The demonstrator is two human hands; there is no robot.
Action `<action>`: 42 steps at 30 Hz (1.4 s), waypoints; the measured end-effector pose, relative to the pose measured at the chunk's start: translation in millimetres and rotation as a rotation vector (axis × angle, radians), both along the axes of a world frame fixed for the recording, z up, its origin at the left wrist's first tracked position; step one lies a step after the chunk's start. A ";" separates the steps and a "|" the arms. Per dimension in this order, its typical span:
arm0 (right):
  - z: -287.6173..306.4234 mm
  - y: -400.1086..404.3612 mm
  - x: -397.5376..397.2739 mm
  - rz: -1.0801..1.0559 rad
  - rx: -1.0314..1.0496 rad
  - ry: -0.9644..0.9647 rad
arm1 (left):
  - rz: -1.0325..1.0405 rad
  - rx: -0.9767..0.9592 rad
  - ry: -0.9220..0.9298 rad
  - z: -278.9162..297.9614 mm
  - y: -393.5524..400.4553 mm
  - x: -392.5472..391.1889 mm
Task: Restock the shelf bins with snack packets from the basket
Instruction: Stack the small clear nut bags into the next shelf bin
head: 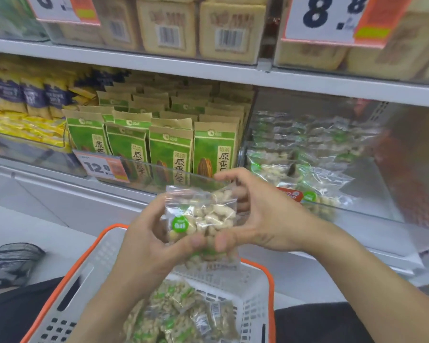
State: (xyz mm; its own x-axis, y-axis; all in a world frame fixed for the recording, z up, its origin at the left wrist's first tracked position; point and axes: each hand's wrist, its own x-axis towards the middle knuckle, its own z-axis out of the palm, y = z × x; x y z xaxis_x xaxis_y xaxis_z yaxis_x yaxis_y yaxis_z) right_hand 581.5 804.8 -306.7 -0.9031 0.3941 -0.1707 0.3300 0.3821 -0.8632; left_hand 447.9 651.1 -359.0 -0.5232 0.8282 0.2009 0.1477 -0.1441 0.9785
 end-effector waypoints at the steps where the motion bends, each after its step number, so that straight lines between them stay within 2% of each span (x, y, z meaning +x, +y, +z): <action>1: 0.2 3.9 3.2 -0.025 -0.035 0.056 | 0.010 0.032 0.051 5.8 6.2 1.8; 5: 4.0 13.8 25.8 -0.120 -0.177 0.259 | 0.091 0.084 0.276 21.4 34.9 8.0; 7: 7.2 16.7 42.9 -0.188 -0.180 0.356 | 0.069 0.125 0.358 28.9 51.1 18.7; 11: 18.7 22.2 79.5 -0.430 0.067 0.560 | -0.068 0.143 0.423 35.2 79.2 43.1; 14: 26.8 32.8 110.9 -0.606 0.289 0.673 | 0.044 0.046 0.676 23.8 94.9 47.6; 16: 29.0 40.4 132.6 -0.692 0.379 0.693 | 0.146 -0.042 0.765 8.4 102.3 44.8; 20: 17.6 61.2 159.1 -0.864 0.480 0.476 | 0.202 -0.207 0.840 -18.5 109.2 43.7; 24: -3.3 96.6 168.6 -1.014 0.339 0.244 | 0.271 -0.233 0.838 -21.7 112.9 47.8; 27: -4.7 126.3 162.3 -1.067 0.312 0.098 | 0.298 -0.244 0.862 -21.9 114.0 49.6; 29: -3.7 144.3 153.1 -1.055 0.272 0.065 | 0.297 -0.241 0.882 -22.8 113.6 48.5; 34: -14.5 192.1 130.2 -1.009 -0.131 0.109 | 0.273 -0.239 0.935 -23.6 109.2 44.3; 37: -22.4 201.0 113.7 -0.989 -0.212 0.060 | 0.266 -0.242 0.943 -24.0 109.5 43.5; 40: -24.4 198.2 99.7 -0.969 -0.134 -0.120 | 0.280 -0.227 0.930 -25.2 108.5 44.0; 42: -21.2 201.7 96.9 -0.961 0.042 -0.254 | 0.287 -0.215 0.924 -26.6 108.4 44.5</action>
